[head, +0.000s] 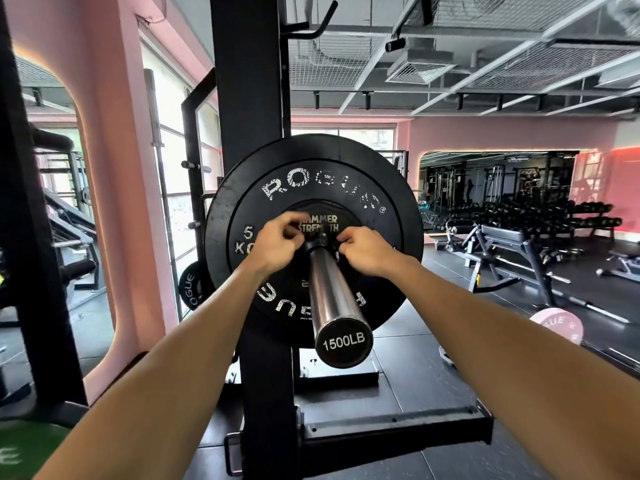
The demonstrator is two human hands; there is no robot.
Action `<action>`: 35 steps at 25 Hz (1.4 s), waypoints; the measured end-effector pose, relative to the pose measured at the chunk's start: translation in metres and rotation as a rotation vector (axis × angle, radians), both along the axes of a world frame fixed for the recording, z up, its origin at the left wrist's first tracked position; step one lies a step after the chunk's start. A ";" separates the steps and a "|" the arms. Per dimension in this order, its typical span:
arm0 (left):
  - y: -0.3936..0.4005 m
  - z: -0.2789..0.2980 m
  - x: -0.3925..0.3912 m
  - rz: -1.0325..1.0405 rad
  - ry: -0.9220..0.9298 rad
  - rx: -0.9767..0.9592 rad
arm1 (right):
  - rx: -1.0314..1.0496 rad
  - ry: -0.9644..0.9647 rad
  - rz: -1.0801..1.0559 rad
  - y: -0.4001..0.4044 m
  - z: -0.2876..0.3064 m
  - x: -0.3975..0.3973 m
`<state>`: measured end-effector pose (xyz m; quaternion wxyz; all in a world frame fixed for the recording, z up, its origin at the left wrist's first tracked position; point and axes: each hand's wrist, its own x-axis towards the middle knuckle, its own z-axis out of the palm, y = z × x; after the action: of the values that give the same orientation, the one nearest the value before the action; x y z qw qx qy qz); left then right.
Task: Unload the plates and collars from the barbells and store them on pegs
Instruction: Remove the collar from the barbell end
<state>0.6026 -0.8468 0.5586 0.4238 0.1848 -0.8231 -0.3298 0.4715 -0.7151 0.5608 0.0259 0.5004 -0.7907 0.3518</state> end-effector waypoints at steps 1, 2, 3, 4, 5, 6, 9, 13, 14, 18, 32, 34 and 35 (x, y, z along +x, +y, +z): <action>0.010 0.010 -0.005 -0.048 0.023 -0.010 | 0.004 -0.007 -0.017 -0.001 -0.001 -0.001; 0.022 0.022 -0.013 -0.084 0.028 -0.020 | 0.008 -0.030 -0.032 -0.001 -0.002 -0.001; 0.031 0.034 -0.022 -0.100 0.020 -0.020 | 0.006 -0.075 -0.032 0.000 -0.006 -0.002; 0.039 0.046 -0.030 -0.110 0.010 -0.004 | -0.009 -0.142 -0.019 0.001 -0.010 -0.004; 0.045 0.057 -0.038 -0.108 -0.009 -0.005 | -0.037 -0.225 0.002 0.002 -0.014 -0.005; 0.047 0.064 -0.043 -0.091 -0.041 -0.028 | -0.063 -0.312 0.020 0.005 -0.017 -0.004; 0.036 0.064 -0.045 0.020 -0.265 -0.199 | -0.136 -0.558 0.057 0.009 -0.023 -0.003; 0.013 0.050 -0.038 0.192 -0.435 -0.223 | -0.203 -0.705 0.101 0.005 -0.028 -0.003; 0.011 0.049 -0.036 0.209 -0.420 -0.207 | -0.211 -0.718 0.102 0.004 -0.028 -0.002; 0.011 0.048 -0.034 0.229 -0.394 -0.157 | -0.232 -0.756 0.101 0.003 -0.028 0.000; 0.046 0.032 0.033 -0.035 -0.391 0.143 | -0.240 -0.632 0.084 0.050 -0.014 0.037; 0.060 0.030 0.051 -0.080 -0.391 0.164 | -0.232 -0.613 0.094 0.066 -0.013 0.049; 0.069 0.028 0.061 -0.098 -0.391 0.168 | -0.229 -0.608 0.100 0.075 -0.013 0.055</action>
<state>0.6634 -0.7782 0.5868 0.2229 0.2398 -0.8671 -0.3755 0.5265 -0.6405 0.5479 -0.1725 0.4044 -0.6919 0.5727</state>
